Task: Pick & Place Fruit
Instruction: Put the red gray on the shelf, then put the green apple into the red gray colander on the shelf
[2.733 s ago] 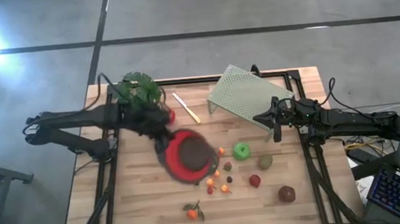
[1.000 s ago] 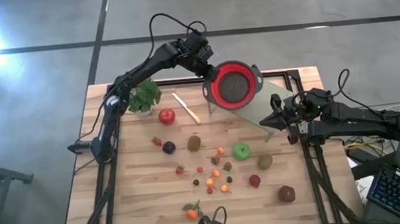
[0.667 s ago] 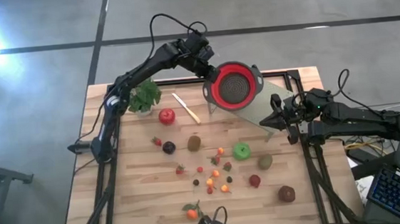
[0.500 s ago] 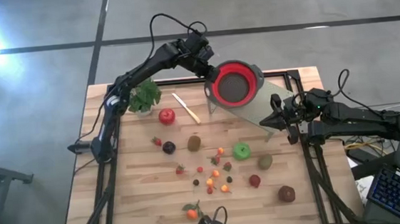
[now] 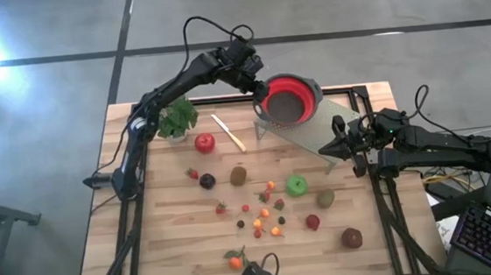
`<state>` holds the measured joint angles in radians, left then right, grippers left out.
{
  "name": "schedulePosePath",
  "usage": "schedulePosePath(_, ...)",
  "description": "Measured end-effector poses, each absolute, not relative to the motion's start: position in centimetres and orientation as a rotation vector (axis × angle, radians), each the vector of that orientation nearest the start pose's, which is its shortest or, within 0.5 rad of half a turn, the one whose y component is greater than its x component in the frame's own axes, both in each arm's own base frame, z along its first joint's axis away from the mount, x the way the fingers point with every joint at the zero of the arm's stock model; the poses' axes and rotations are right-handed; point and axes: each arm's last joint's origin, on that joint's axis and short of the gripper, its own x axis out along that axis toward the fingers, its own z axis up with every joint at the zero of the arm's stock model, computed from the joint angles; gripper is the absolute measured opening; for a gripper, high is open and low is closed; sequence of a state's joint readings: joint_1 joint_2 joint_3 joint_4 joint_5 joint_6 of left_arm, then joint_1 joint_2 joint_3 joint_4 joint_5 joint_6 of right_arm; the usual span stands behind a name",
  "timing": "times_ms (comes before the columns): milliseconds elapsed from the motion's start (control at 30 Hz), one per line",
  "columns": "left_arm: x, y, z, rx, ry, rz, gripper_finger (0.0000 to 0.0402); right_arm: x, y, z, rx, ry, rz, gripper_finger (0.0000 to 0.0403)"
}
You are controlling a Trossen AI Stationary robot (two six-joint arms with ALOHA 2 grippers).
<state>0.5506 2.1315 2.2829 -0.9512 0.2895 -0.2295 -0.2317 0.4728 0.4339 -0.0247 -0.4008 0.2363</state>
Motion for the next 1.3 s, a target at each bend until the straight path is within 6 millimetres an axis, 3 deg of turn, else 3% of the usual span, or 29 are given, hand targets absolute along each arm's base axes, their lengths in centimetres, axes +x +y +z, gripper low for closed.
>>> schedulePosePath(500, 38.0, 24.3, 36.5, -0.425, 0.761, 0.432, 0.0198, 12.5, -1.8, 26.5, 0.284, 0.113, 0.156, 0.0008)
schedulePosePath(700, 36.1, 23.4, 38.0, -0.414, 0.835, 0.461, 0.0197, 12.5, -1.8, 26.3, 0.292, 0.124, 0.155, 0.0008)
schedulePosePath(933, 32.9, 20.7, 42.4, -0.278, 0.800, 0.501, 0.0197, 12.5, -1.8, 26.3, 0.252, 0.118, 0.148, 0.0008)
schedulePosePath(1167, 30.0, 15.4, 46.7, -0.104, 0.705, 0.622, 0.0197, 12.5, -1.8, 26.3, 0.255, 0.117, 0.148, 0.0008)
schedulePosePath(1300, 28.4, 11.8, 48.2, -0.050, 0.625, 0.574, 0.0197, 12.6, -1.8, 26.3, 0.259, 0.119, 0.147, 0.0008)
